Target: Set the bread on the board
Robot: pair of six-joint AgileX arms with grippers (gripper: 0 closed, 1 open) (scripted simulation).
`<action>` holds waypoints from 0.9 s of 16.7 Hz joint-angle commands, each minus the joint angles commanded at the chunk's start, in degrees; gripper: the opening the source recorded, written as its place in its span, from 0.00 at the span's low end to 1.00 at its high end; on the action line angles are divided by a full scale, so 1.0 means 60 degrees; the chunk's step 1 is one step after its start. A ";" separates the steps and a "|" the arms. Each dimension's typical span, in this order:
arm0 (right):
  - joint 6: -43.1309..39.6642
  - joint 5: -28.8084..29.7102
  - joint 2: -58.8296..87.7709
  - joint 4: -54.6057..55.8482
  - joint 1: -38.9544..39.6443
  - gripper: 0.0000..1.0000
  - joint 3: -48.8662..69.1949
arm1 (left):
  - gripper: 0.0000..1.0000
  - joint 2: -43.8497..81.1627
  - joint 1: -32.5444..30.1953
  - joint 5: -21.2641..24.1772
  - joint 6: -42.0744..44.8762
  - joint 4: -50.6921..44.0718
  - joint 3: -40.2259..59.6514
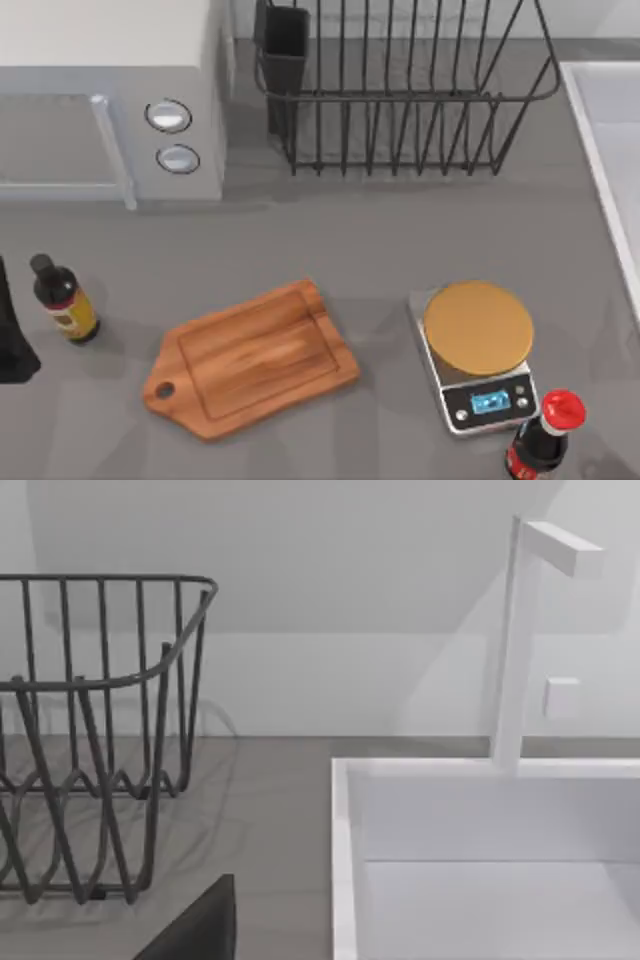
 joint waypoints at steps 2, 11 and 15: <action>0.0000 0.0000 0.0000 0.0000 0.0000 1.00 0.0000 | 1.00 0.0000 0.0000 0.0000 0.0000 0.0000 0.0000; 0.0000 0.0000 0.0000 0.0000 0.0000 1.00 0.0000 | 1.00 0.4075 0.1046 -0.0088 0.0394 -0.2506 0.3300; 0.0000 0.0000 0.0000 0.0000 0.0000 1.00 0.0000 | 1.00 0.7860 0.1563 -0.0001 0.1128 -0.4388 0.6073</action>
